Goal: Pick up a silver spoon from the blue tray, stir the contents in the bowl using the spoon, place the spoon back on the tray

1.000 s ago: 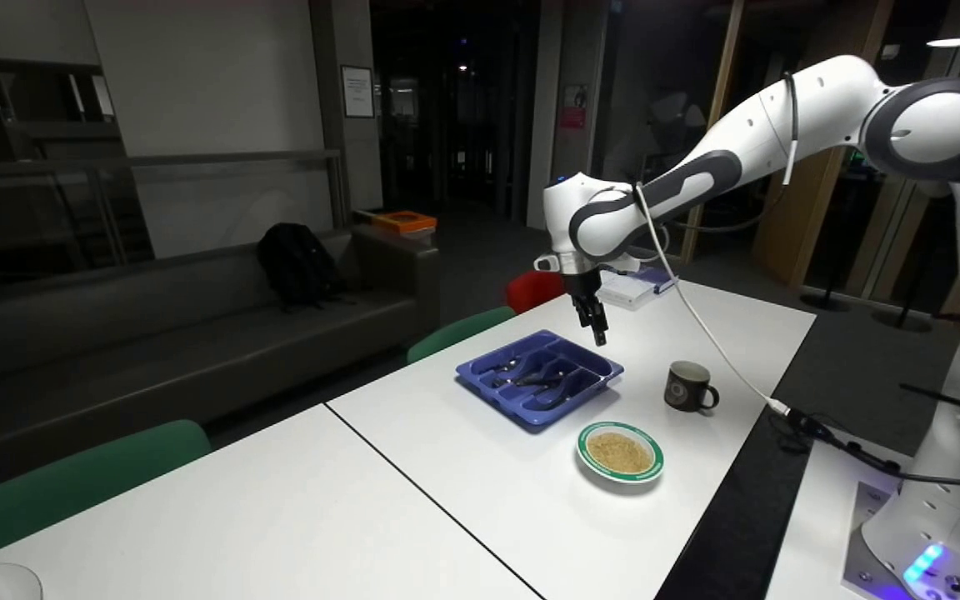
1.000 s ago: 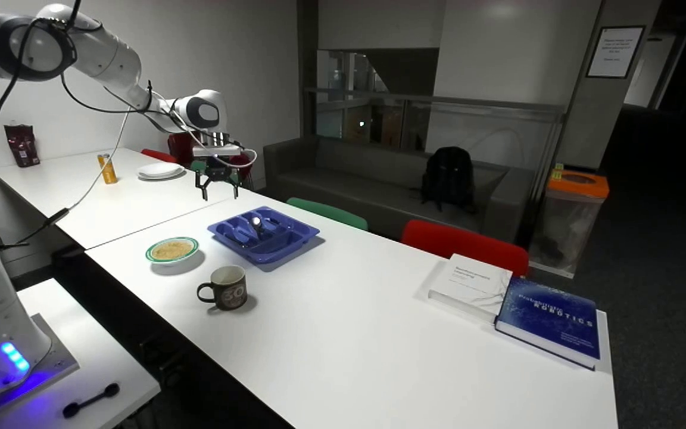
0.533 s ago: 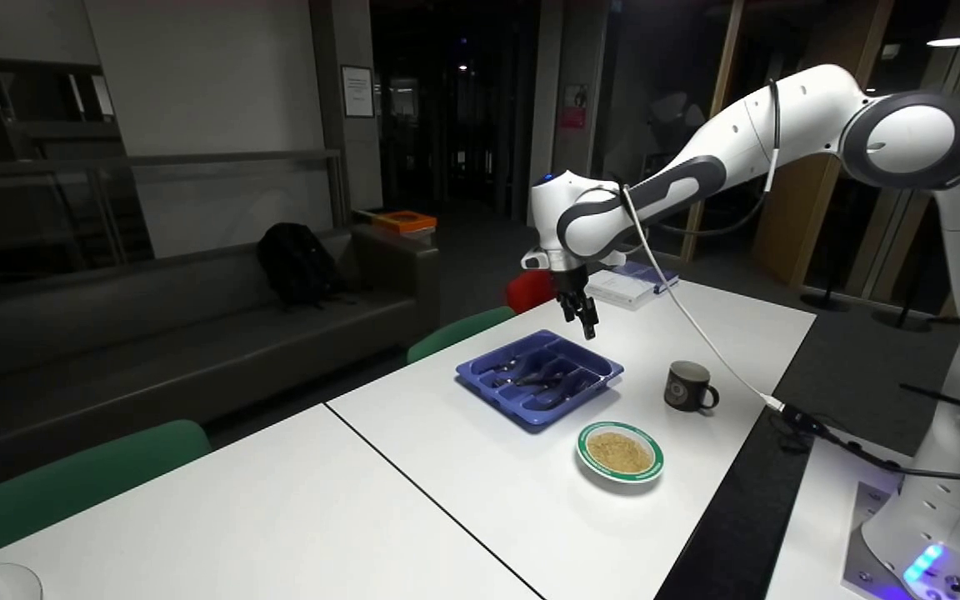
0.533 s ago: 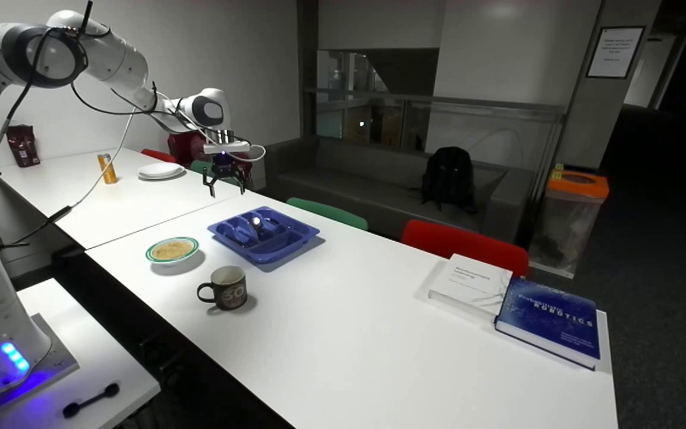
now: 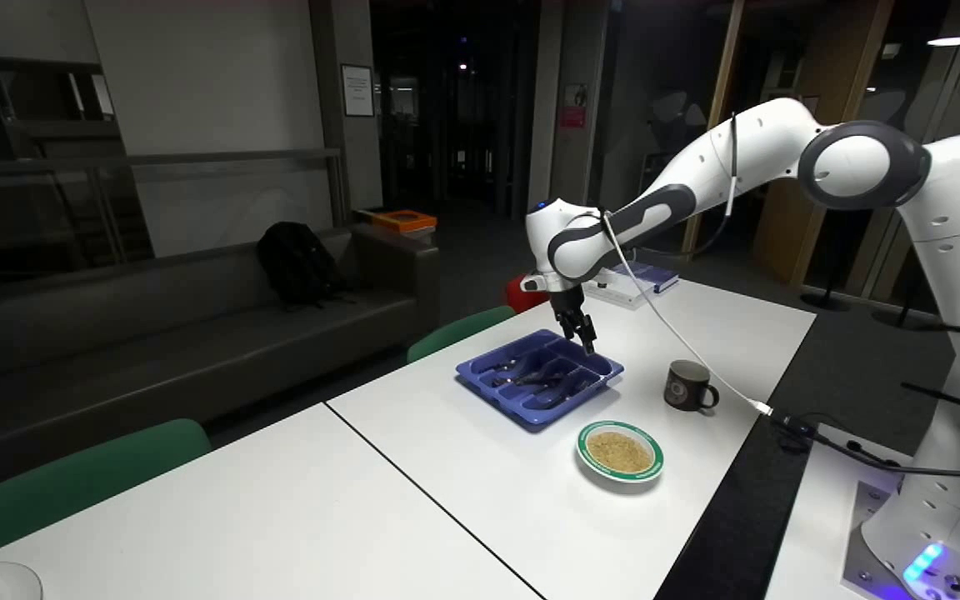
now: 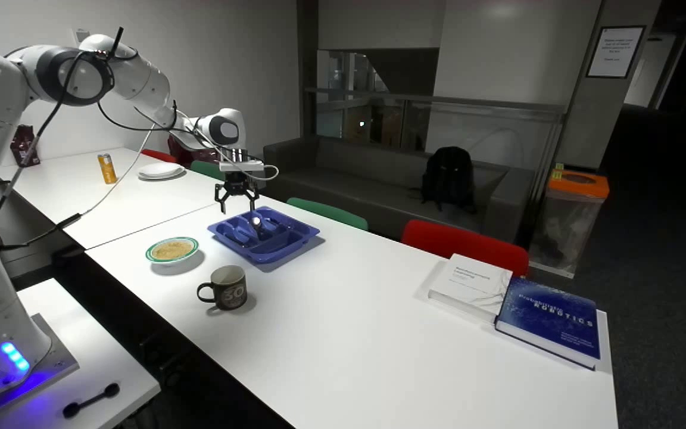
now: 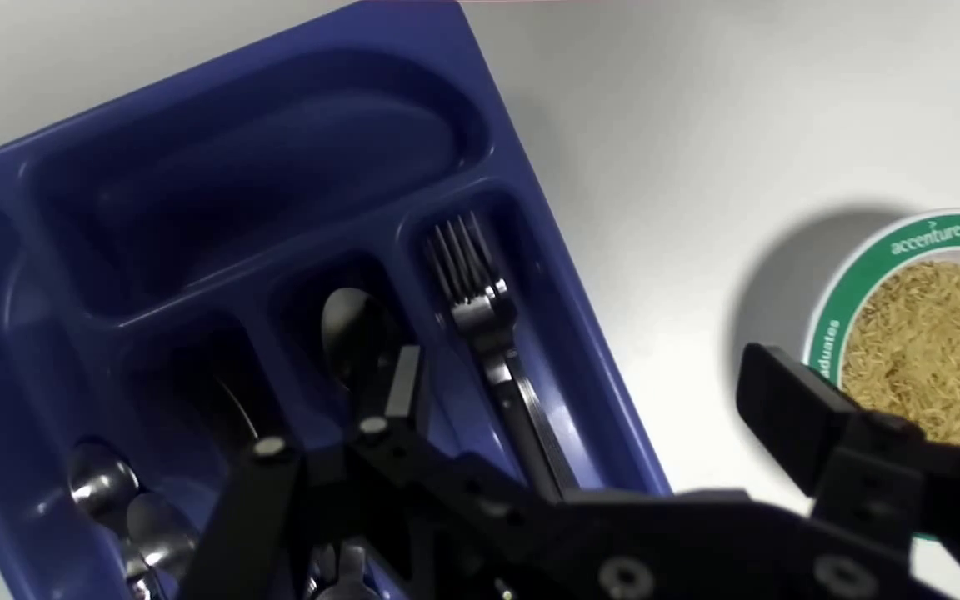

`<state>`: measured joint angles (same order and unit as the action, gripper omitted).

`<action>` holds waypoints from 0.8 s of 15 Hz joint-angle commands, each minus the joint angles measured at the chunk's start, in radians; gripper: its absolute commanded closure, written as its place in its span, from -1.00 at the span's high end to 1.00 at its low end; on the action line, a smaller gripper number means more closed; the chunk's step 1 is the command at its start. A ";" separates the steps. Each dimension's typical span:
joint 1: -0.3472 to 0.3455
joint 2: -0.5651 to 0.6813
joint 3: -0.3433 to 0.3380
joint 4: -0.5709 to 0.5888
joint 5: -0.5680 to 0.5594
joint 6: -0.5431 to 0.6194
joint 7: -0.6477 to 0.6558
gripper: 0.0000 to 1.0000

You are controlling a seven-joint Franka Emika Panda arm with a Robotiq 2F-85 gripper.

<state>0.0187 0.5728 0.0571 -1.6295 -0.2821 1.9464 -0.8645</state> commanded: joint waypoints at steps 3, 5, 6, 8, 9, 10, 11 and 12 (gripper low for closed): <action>-0.052 0.167 0.031 0.176 0.027 0.001 -0.150 1.00; -0.057 0.180 0.043 0.190 0.033 0.007 -0.221 1.00; -0.058 0.179 0.048 0.190 0.036 0.010 -0.252 1.00; -0.058 0.165 0.056 0.182 0.042 0.019 -0.305 1.00; -0.058 0.162 0.062 0.186 0.049 0.016 -0.333 1.00; -0.051 0.161 0.059 0.191 0.048 0.010 -0.343 1.00; -0.031 0.157 0.038 0.185 0.033 -0.019 -0.302 1.00; -0.027 0.176 0.036 0.190 0.031 0.001 -0.294 1.00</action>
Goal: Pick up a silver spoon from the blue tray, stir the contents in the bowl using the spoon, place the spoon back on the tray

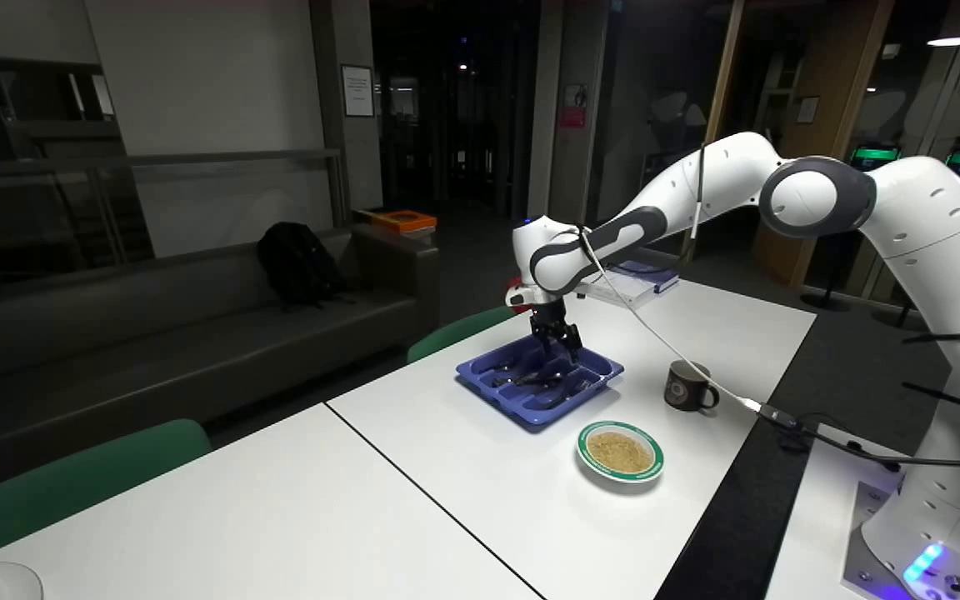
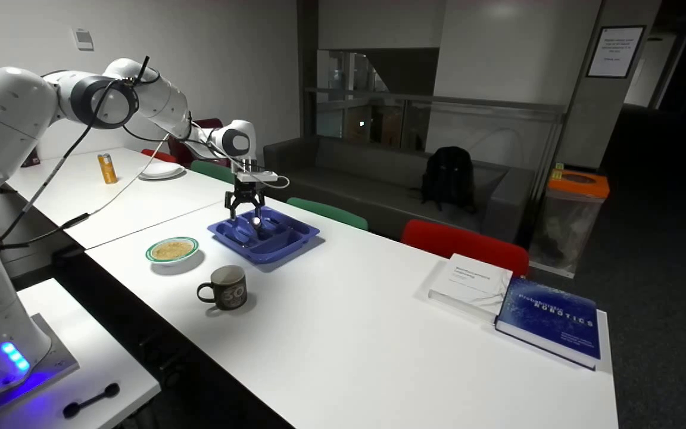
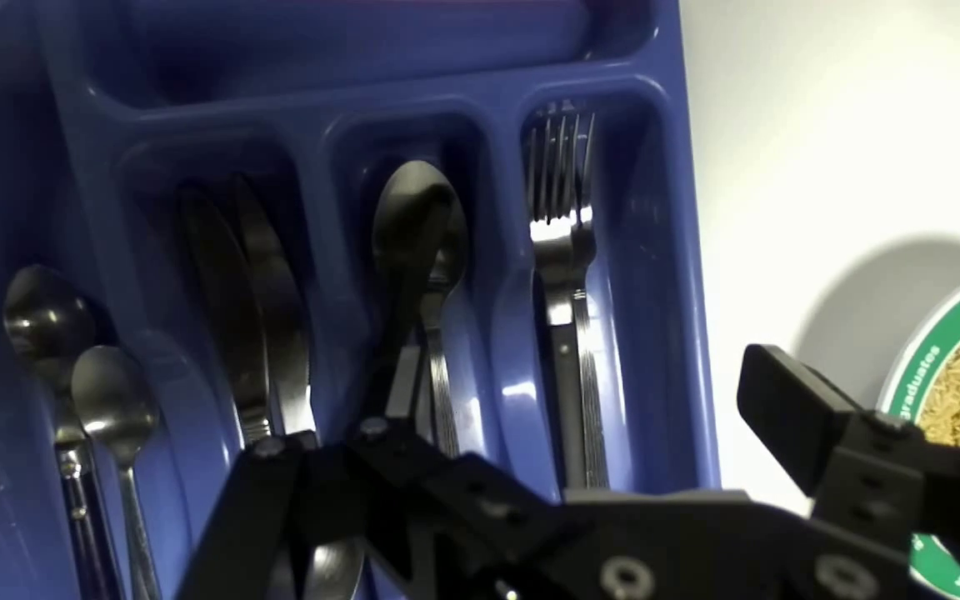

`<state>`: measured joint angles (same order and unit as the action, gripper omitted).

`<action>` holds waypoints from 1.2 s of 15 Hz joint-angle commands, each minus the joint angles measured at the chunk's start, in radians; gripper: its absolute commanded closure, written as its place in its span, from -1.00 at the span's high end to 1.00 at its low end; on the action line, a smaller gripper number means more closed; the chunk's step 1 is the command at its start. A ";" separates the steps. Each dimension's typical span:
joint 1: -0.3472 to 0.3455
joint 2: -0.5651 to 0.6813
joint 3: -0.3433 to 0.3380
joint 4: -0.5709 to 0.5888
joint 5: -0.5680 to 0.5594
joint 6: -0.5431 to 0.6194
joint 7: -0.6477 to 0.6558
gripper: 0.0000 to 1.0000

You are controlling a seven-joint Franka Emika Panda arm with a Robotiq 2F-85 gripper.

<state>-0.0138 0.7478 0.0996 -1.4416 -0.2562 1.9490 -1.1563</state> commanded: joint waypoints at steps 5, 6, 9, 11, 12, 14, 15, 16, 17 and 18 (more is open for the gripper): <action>-0.005 -0.016 0.002 -0.057 0.019 0.138 0.031 1.00; -0.007 -0.019 0.004 -0.084 0.022 0.234 0.051 1.00; 0.004 -0.011 -0.001 -0.145 0.004 0.482 0.099 1.00; 0.017 -0.020 -0.019 -0.218 -0.029 0.652 0.140 1.00; 0.023 -0.027 -0.029 -0.251 -0.042 0.717 0.161 1.00; 0.033 -0.035 -0.050 -0.299 -0.062 0.802 0.198 1.00; 0.042 -0.039 -0.064 -0.316 -0.073 0.826 0.222 1.00; 0.051 -0.044 -0.079 -0.330 -0.086 0.837 0.243 1.00; 0.064 -0.051 -0.098 -0.338 -0.102 0.827 0.271 1.00; 0.071 -0.054 -0.110 -0.343 -0.116 0.823 0.287 1.00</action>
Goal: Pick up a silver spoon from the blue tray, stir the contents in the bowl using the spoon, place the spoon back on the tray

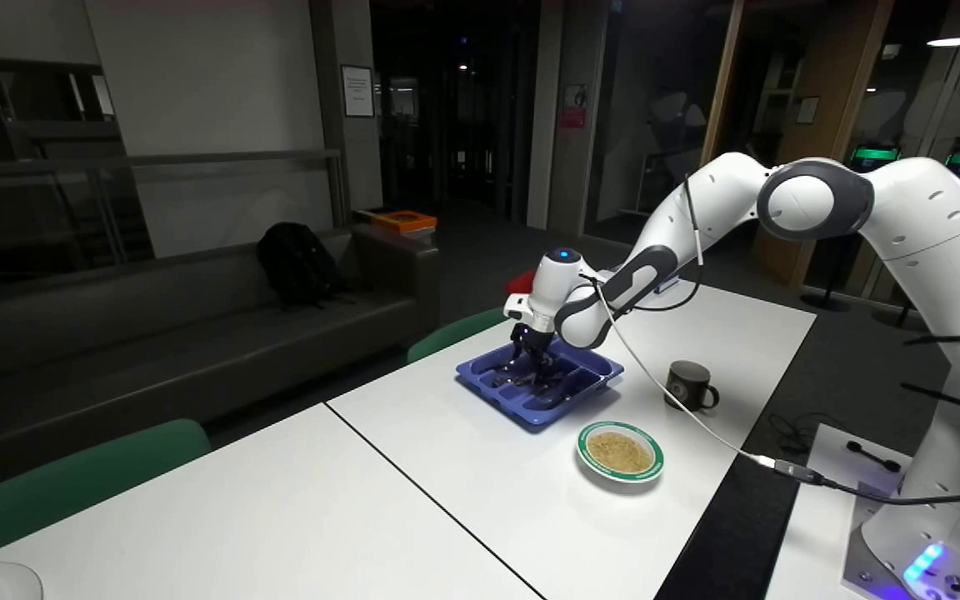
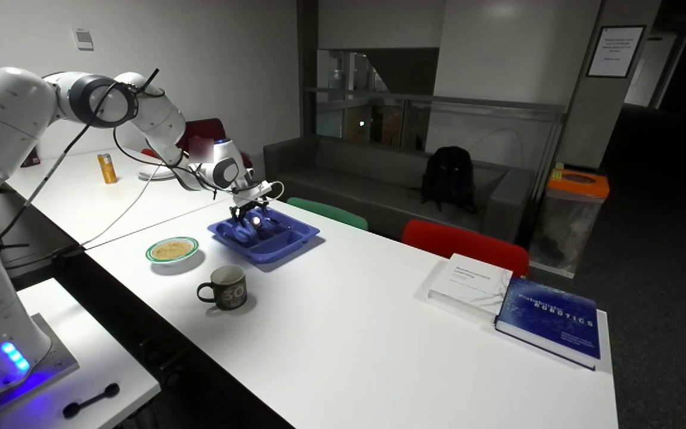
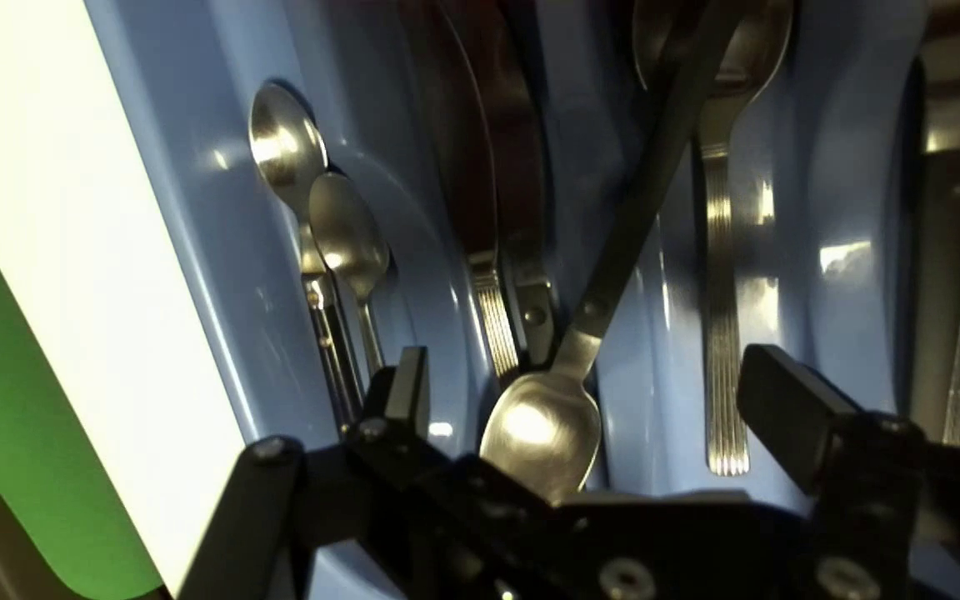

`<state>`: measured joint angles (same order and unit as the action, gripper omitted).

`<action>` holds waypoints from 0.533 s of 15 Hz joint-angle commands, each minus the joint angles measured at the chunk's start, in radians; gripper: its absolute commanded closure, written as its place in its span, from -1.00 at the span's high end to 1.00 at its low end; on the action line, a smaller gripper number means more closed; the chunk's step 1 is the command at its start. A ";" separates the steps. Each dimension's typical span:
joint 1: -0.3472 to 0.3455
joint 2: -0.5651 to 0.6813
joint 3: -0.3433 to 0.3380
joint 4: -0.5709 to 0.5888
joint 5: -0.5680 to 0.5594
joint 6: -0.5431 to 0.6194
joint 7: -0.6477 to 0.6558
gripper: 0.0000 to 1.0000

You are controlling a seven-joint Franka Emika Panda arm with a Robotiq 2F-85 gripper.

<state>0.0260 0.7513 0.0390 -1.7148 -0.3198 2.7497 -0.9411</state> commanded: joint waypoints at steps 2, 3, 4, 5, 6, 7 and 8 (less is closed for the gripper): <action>0.047 -0.066 -0.072 -0.069 -0.083 -0.001 0.107 1.00; 0.051 -0.064 -0.076 -0.063 -0.096 -0.008 0.115 1.00; 0.052 -0.058 -0.074 -0.049 -0.104 -0.023 0.116 1.00; 0.052 -0.055 -0.070 -0.039 -0.108 -0.037 0.117 1.00; 0.050 -0.050 -0.063 -0.031 -0.104 -0.051 0.115 1.00; 0.037 -0.046 -0.042 -0.024 -0.084 -0.076 0.102 1.00; 0.025 -0.044 -0.021 -0.018 -0.066 -0.104 0.090 1.00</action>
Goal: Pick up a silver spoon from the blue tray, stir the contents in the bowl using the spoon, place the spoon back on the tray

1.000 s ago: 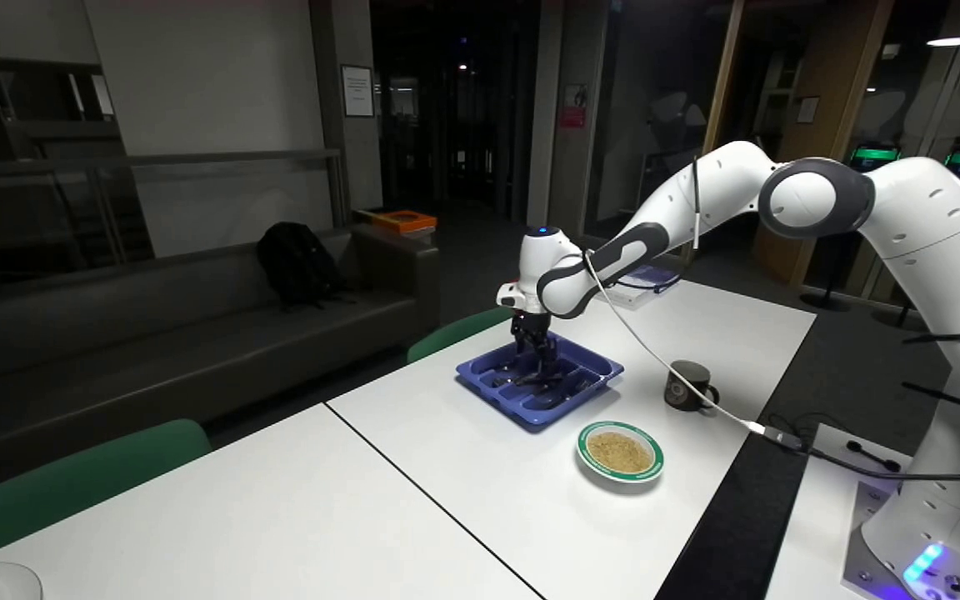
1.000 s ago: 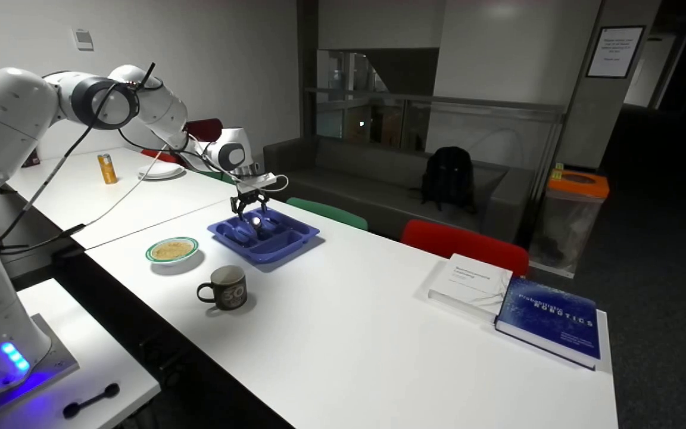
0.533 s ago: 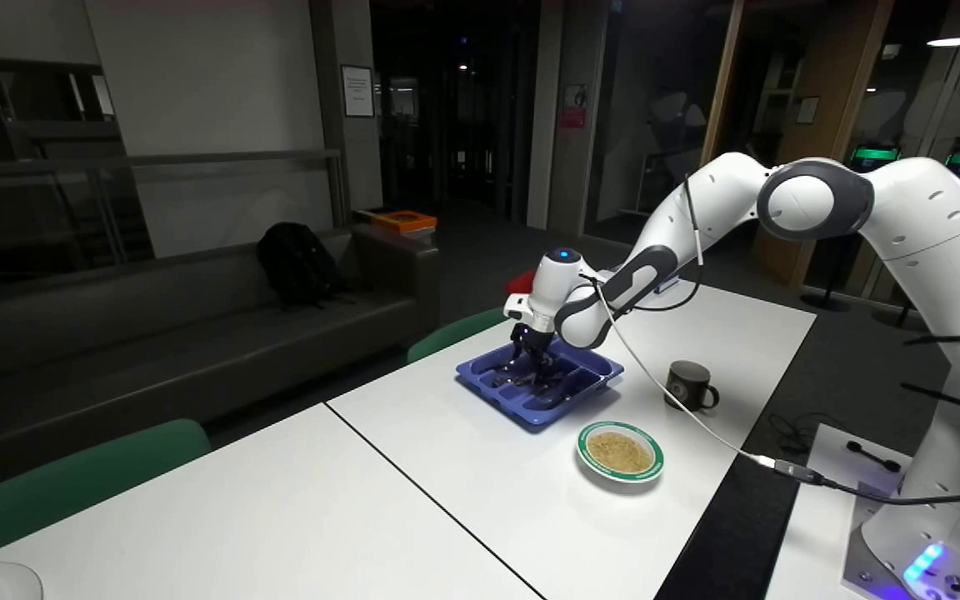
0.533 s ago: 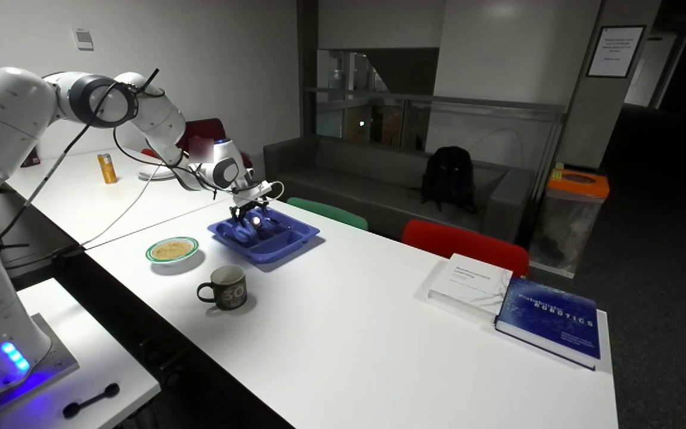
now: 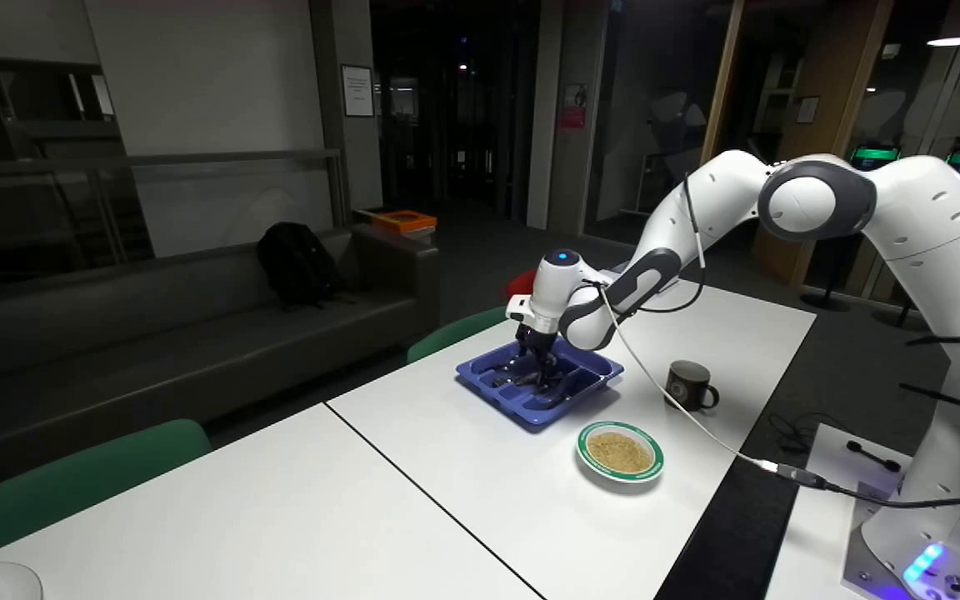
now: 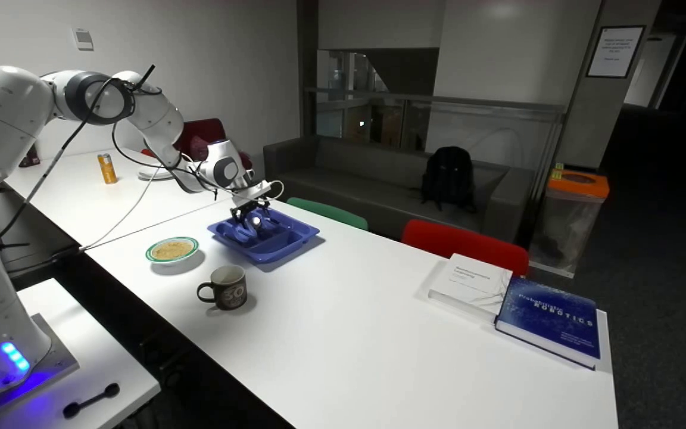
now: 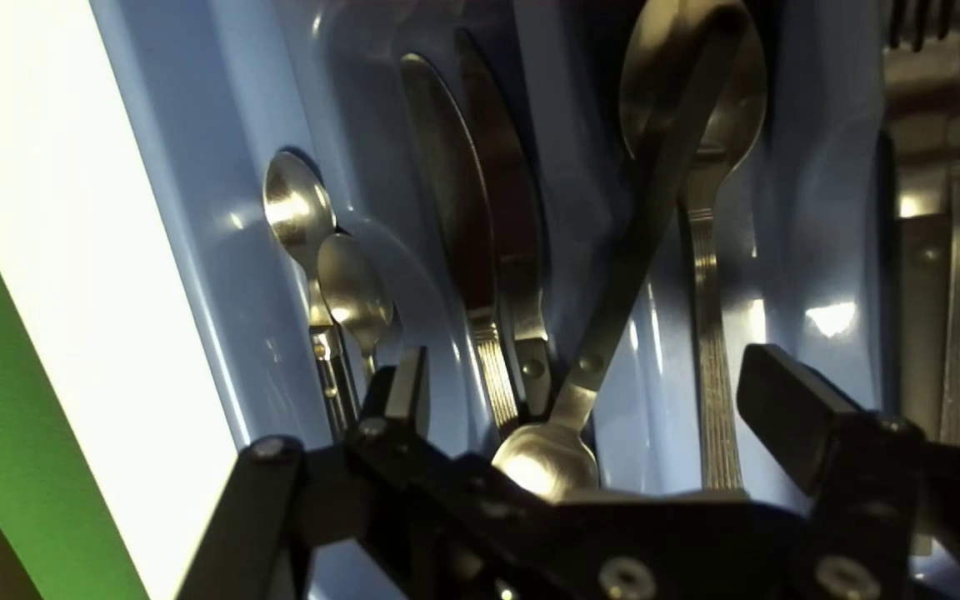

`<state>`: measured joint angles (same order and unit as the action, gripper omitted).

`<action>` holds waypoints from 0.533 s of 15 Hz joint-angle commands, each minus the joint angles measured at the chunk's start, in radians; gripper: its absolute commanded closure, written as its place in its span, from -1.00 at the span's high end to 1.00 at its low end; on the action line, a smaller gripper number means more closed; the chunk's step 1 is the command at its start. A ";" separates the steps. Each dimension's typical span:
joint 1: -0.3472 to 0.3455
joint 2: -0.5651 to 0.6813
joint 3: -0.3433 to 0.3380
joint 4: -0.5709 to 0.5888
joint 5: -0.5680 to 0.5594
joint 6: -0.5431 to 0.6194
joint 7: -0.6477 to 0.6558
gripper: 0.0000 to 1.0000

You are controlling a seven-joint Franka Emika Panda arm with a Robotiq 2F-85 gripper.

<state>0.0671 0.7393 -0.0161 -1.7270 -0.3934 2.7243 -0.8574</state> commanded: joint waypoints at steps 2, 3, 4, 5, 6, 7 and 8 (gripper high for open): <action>-0.034 -0.027 0.063 0.003 0.036 -0.128 -0.008 1.00; -0.038 -0.026 0.071 0.009 0.044 -0.149 -0.009 1.00; -0.044 -0.024 0.080 0.015 0.053 -0.172 -0.017 1.00; -0.051 -0.024 0.088 0.019 0.059 -0.184 -0.022 1.00; -0.053 -0.024 0.090 0.023 0.062 -0.196 -0.020 1.00; -0.055 -0.023 0.090 0.028 0.062 -0.201 -0.022 1.00; -0.058 -0.020 0.089 0.034 0.062 -0.205 -0.021 1.00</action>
<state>0.0391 0.7393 0.0488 -1.7017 -0.3509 2.5647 -0.8580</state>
